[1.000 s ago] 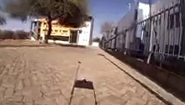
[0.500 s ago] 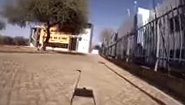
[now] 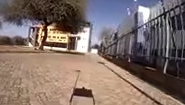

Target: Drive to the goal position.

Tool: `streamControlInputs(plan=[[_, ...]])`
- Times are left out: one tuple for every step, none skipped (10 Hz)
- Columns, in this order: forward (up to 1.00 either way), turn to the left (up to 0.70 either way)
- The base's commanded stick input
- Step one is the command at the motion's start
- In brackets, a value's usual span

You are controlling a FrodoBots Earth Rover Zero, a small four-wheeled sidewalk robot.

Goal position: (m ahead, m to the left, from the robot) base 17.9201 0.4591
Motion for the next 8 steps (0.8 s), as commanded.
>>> streamControlInputs(plan=[[1.0, 0.0], [1.0, 0.0], [1.0, 0.0], [1.0, 0.0], [1.0, 0.0], [1.0, 0.0], [1.0, 0.0], [1.0, 0.0]])
